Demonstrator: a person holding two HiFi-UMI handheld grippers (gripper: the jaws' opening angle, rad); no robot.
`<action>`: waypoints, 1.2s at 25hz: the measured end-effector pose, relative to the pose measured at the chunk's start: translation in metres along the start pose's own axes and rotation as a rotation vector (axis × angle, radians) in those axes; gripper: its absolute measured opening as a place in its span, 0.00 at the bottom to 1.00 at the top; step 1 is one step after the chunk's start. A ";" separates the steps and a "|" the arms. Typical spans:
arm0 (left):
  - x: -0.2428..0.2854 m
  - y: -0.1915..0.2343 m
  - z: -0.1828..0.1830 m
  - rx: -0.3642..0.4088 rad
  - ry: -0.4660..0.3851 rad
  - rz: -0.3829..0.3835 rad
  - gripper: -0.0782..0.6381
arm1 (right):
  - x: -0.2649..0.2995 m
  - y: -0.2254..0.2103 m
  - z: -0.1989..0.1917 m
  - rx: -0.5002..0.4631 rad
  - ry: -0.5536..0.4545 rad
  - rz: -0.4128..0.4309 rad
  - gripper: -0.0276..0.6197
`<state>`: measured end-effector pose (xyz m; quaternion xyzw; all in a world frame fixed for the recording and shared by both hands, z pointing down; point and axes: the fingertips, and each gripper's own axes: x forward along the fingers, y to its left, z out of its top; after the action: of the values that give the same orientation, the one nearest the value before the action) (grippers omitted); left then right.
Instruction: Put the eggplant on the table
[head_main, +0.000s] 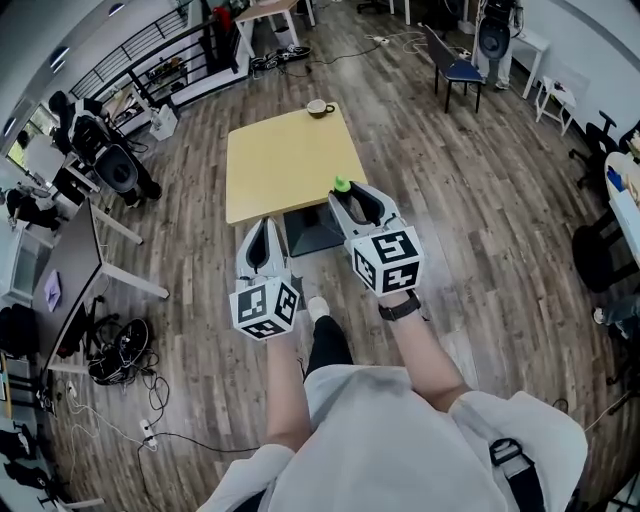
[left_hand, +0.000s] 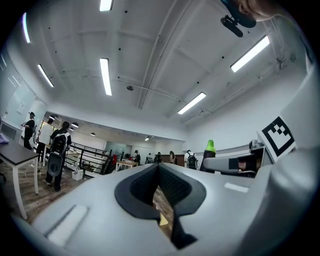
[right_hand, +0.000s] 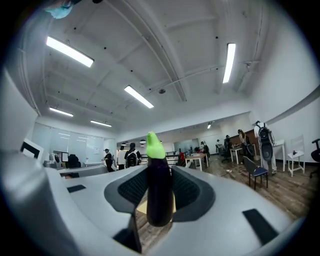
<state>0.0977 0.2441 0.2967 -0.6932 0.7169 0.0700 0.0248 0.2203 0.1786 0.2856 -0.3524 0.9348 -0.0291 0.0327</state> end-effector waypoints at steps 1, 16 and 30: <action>0.009 0.006 -0.004 0.024 0.005 0.005 0.12 | 0.010 -0.003 -0.003 -0.003 0.009 -0.004 0.26; 0.219 0.150 -0.012 0.039 -0.034 0.016 0.12 | 0.247 -0.028 -0.012 -0.044 -0.002 -0.062 0.27; 0.361 0.260 -0.052 -0.047 0.062 -0.074 0.12 | 0.412 -0.071 -0.023 -0.053 -0.002 -0.105 0.26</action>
<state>-0.1720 -0.1131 0.3178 -0.7216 0.6892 0.0645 -0.0113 -0.0436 -0.1464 0.2976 -0.4018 0.9154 -0.0057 0.0228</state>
